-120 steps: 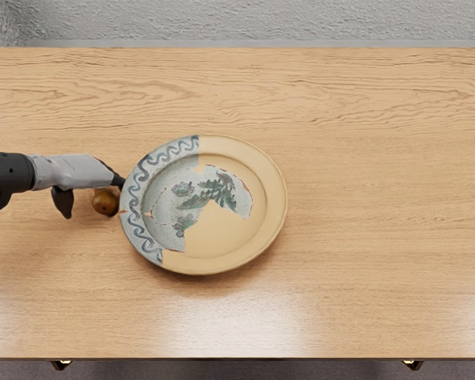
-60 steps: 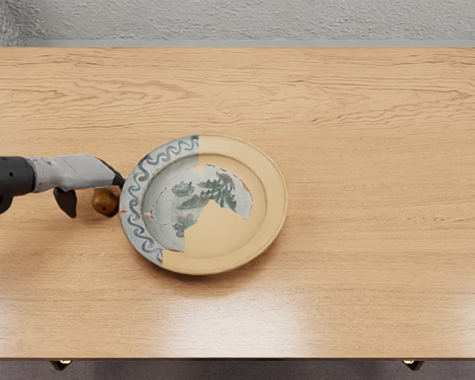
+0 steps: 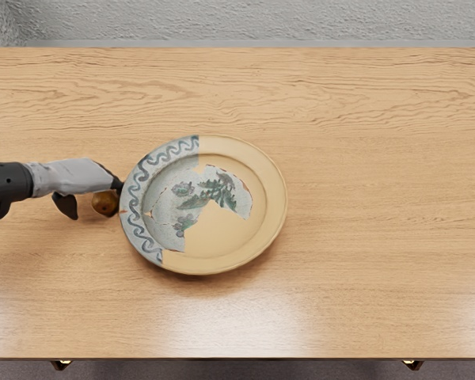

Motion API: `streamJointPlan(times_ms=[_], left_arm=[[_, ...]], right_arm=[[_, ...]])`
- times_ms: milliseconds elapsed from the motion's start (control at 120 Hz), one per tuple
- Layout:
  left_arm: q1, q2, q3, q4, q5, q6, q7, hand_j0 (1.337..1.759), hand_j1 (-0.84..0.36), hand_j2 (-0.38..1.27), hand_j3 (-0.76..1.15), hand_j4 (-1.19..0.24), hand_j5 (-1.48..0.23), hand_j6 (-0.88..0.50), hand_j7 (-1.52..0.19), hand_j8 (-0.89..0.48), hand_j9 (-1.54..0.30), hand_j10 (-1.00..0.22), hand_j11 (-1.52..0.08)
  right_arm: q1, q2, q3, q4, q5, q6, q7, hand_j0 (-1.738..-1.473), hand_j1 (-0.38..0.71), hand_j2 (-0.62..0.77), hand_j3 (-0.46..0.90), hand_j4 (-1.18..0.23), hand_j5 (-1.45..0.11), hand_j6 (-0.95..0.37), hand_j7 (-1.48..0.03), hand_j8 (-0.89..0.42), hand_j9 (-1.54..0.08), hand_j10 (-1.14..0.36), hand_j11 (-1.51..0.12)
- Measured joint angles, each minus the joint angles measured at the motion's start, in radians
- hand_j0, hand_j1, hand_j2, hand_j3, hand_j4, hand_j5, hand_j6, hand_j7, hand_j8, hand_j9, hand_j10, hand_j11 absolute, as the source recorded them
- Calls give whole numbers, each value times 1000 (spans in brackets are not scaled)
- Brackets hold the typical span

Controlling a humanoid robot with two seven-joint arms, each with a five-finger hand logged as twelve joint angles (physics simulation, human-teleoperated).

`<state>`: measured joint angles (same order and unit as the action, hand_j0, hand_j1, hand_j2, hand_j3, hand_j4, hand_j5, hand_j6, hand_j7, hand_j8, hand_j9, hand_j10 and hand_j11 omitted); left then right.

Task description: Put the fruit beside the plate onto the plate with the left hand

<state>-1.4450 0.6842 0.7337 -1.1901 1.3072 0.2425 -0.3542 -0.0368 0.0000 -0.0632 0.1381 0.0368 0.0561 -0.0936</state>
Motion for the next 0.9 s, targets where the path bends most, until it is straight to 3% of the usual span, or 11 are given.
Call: streamJointPlan(times_ms=[108,183,442,725,817,900], left_arm=[[3,-6,-2,1,-1,3,0,1658,-95,77,0,-390,-484,-375,-484,-375,-484,-374,-484],[8,-11,-6,6,-18,12,0,1658,-98,77,0,-549,-487,-377,-487,-377,-486,-376,-486],[18,-18,-10,18,-1,7,0,1658,-105,79,0,-431,-494,-381,-494,-383,-494,-382,-494],[23,-18,-17,20,-1,6,0,1658,-188,93,0,-463,-585,-444,-545,-451,-584,-451,-584],[30,-18,-21,20,-4,8,2,1658,-203,96,0,-480,-592,-368,-671,-464,-600,-466,-601],[31,-18,-26,20,-5,7,2,1658,-214,98,0,-520,-608,-403,-652,-471,-612,-475,-613]], right_arm=[[0,0,0,0,0,0,0,-1658,-320,-5,0,-24,-31,-24,-31,-24,-31,-24,-31],[0,0,0,0,0,0,0,-1658,-320,-5,0,-24,-31,-24,-31,-24,-31,-24,-31],[0,0,0,0,0,0,0,-1658,-320,-5,0,-24,-31,-24,-31,-24,-31,-24,-31],[0,0,0,0,0,0,0,-1658,-320,-5,0,-24,-31,-24,-31,-24,-31,-24,-31],[0,0,0,0,0,0,0,-1658,-320,-5,0,-24,-31,-24,-31,-24,-31,-24,-31],[0,0,0,0,0,0,0,-1658,-320,-5,0,-24,-31,-24,-31,-24,-31,-24,-31]])
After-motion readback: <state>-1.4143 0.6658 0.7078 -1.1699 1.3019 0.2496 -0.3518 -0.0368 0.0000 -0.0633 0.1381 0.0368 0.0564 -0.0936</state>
